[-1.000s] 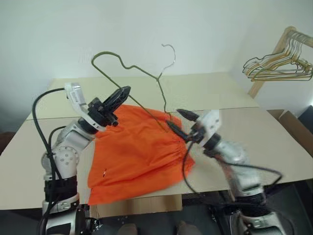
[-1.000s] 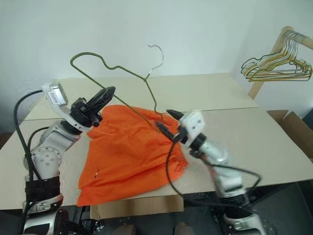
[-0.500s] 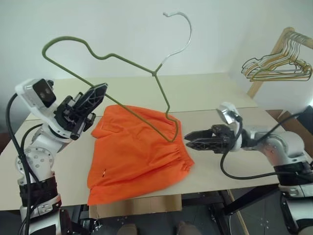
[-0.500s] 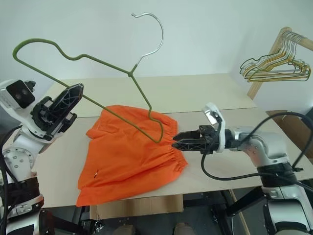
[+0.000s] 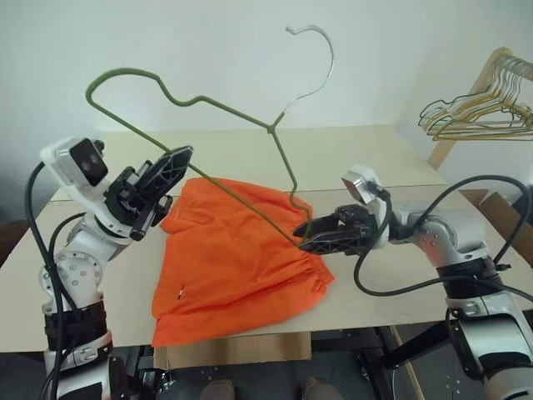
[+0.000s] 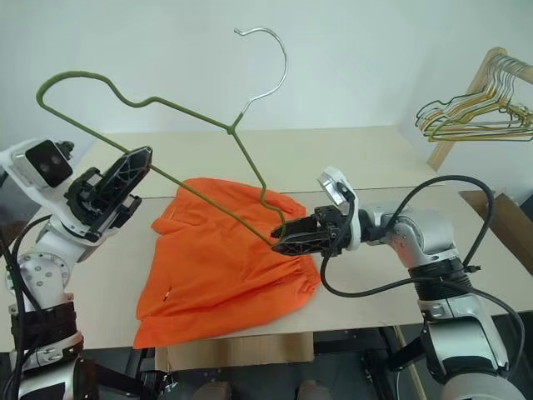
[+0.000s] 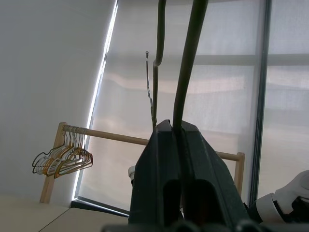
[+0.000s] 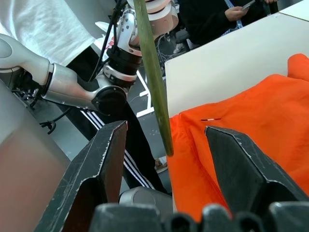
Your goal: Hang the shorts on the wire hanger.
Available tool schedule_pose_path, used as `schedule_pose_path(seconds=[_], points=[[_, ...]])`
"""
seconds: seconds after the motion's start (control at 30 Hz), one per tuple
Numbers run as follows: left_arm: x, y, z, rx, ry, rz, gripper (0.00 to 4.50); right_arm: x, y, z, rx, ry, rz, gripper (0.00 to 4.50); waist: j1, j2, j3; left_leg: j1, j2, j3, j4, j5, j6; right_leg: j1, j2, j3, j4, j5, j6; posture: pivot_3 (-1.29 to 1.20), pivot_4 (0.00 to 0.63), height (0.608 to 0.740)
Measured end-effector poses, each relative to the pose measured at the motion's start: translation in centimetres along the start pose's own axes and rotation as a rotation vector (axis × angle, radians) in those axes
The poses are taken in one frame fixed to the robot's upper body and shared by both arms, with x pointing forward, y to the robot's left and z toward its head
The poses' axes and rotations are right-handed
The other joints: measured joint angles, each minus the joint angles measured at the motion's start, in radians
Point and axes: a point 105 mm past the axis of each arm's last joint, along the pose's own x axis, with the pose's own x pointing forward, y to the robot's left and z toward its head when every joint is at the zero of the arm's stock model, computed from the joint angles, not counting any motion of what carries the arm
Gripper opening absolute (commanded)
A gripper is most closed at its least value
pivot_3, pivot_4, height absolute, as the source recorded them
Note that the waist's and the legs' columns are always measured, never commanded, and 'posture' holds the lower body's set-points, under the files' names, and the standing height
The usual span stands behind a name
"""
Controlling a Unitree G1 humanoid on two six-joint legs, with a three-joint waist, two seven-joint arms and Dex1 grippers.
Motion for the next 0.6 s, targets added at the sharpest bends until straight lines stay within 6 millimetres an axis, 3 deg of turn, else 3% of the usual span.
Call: schedule_pose_path(seconds=[0.47,0.57,0.6], points=[[0.0,0.2,-0.6,-0.010,0.004,0.002,0.00,1.1,0.8,1.1,-0.028,0.020,0.034,3.13,-0.002,0.000,0.000,-0.001,0.000,0.000,0.000,0.000,0.000,-0.001,0.000,0.000,0.000,0.000,0.000,0.05,0.000,0.740],[0.0,0.2,-0.7,-0.010,0.002,0.002,0.00,1.2,0.8,1.1,-0.027,0.021,0.038,2.57,-0.002,0.000,0.000,-0.001,0.000,0.000,0.000,0.000,0.000,-0.001,0.000,0.000,0.000,0.000,0.000,0.05,0.000,0.740],[0.0,0.2,-0.7,-0.009,0.002,0.003,0.00,1.3,0.8,1.1,-0.025,0.021,0.039,2.18,-0.002,0.000,0.000,-0.001,0.000,0.000,0.000,0.000,0.000,-0.001,0.000,0.000,0.000,0.000,0.000,0.05,0.000,0.740]])
